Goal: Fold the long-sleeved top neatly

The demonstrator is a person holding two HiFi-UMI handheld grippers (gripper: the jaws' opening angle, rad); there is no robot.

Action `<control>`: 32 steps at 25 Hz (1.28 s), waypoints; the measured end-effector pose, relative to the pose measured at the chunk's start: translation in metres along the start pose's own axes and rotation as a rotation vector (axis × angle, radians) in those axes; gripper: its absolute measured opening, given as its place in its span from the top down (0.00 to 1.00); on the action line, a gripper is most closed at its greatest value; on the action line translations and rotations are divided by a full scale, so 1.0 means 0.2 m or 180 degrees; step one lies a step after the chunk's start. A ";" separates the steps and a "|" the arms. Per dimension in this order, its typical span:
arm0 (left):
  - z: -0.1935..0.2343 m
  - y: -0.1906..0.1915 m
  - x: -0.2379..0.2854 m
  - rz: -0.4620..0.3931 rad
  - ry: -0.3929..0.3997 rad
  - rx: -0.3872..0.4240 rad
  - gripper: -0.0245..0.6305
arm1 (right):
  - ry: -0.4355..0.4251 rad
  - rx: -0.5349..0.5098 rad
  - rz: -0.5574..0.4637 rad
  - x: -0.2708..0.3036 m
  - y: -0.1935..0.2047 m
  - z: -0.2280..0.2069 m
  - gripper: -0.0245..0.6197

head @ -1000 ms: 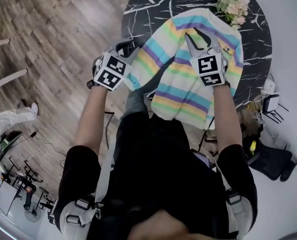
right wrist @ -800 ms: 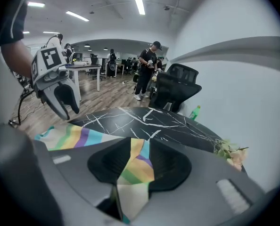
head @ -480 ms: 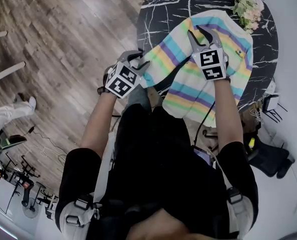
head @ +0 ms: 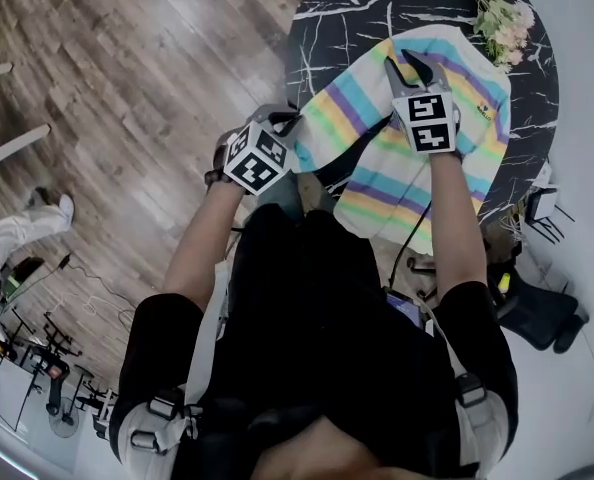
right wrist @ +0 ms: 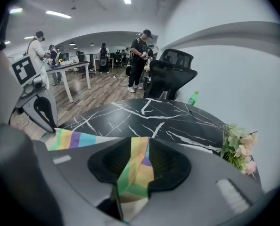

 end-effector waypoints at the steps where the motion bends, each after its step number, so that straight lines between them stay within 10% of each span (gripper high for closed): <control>1: 0.01 0.00 -0.01 -0.0004 -0.0001 0.0001 0.94 | 0.0020 0.0046 0.0013 0.01 -0.01 -0.01 0.76; 32: 0.86 -0.26 -0.13 0.0009 -0.0564 0.0573 0.90 | 0.0388 0.0755 -0.0070 0.46 -0.27 -0.14 0.78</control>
Point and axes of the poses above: the fingertips, and each gripper's own axes: x forward along the fingers, z to its left, y out of its underside, the point moved 6 cm from there along -x, backward along the fingers, and after that the axes turned 9 degrees about -y, right-handed, at the moved point
